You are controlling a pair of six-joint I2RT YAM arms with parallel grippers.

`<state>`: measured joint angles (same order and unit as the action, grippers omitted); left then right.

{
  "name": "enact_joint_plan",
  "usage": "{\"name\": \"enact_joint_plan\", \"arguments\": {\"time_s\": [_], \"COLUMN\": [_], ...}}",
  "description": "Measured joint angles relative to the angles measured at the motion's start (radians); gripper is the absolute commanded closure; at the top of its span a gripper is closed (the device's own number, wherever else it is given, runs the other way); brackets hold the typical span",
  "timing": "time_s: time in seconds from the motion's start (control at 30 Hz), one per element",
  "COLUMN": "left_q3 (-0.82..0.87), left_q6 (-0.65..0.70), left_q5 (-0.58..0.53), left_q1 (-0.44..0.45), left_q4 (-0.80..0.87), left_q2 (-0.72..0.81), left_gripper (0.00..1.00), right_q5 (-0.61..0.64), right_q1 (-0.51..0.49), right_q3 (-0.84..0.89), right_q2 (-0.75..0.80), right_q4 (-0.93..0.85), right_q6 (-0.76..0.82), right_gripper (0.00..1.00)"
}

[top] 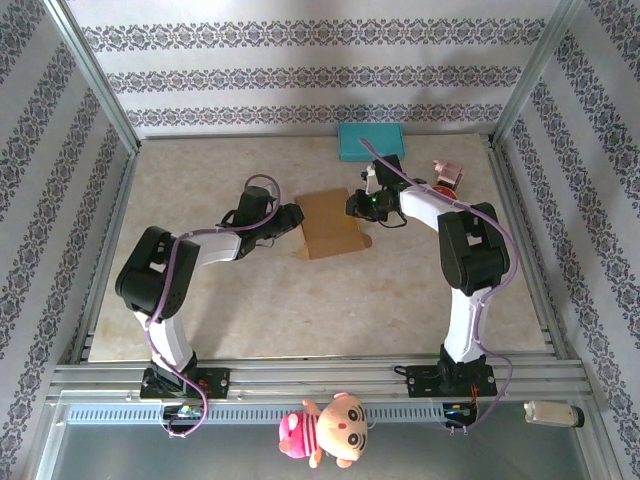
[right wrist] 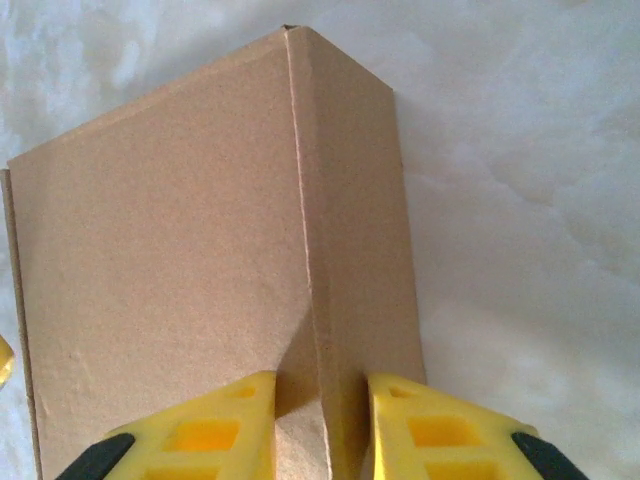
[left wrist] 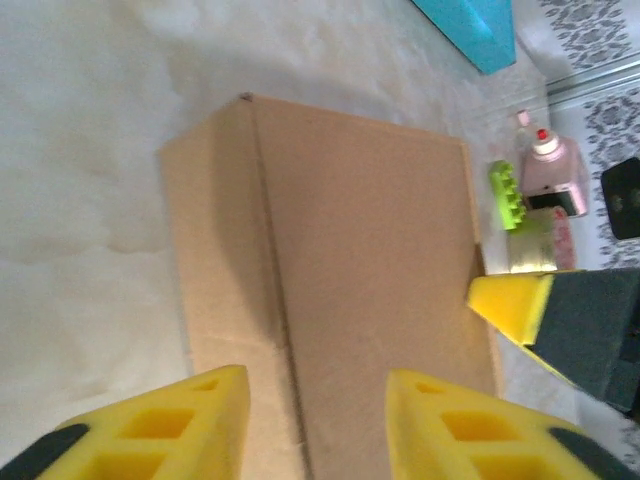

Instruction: Fold the paper box

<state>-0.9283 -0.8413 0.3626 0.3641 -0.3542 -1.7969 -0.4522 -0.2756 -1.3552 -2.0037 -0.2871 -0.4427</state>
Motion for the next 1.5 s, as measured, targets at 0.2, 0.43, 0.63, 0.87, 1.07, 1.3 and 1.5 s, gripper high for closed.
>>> {"name": "enact_joint_plan", "arguments": {"time_s": [0.2, 0.43, 0.63, 0.87, 1.07, 1.3, 1.5], "left_q3": [-0.011, -0.014, -0.032, -0.031, -0.032, -0.059, -0.06], "left_q6": [0.037, 0.005, -0.023, -0.132, -0.195, -0.264, -0.34], "left_q5": [0.028, 0.164, 0.241, 0.303, 0.315, 0.29, 0.25], "left_q1": [-0.05, -0.085, -0.088, -0.082, -0.049, 0.004, 0.016], "left_q4": [0.036, -0.032, -0.12, -0.349, -0.431, -0.476, -0.485], "left_q2": [0.011, -0.111, -0.132, -0.212, -0.257, -0.285, -0.284], "left_gripper": [0.49, 0.34, 0.19, 0.15, 0.16, 0.39, 0.57], "right_q5": [-0.078, -0.194, -0.288, -0.381, -0.387, -0.391, -0.378], "right_q1": [0.037, 0.082, 0.122, 0.156, 0.156, 0.156, 0.162], "right_q3": [0.029, 0.054, 0.105, 0.128, 0.13, 0.13, 0.142], "right_q2": [0.0, -0.015, -0.021, -0.051, -0.057, -0.062, -0.056], "right_q4": [0.049, 0.098, 0.2, 0.302, 0.327, 0.342, 0.355], "right_q6": [0.0, 0.021, -0.013, -0.084, -0.106, -0.117, -0.135], "right_gripper": [0.81, 0.89, 0.91, 0.93, 0.93, 0.91, 0.68]}}
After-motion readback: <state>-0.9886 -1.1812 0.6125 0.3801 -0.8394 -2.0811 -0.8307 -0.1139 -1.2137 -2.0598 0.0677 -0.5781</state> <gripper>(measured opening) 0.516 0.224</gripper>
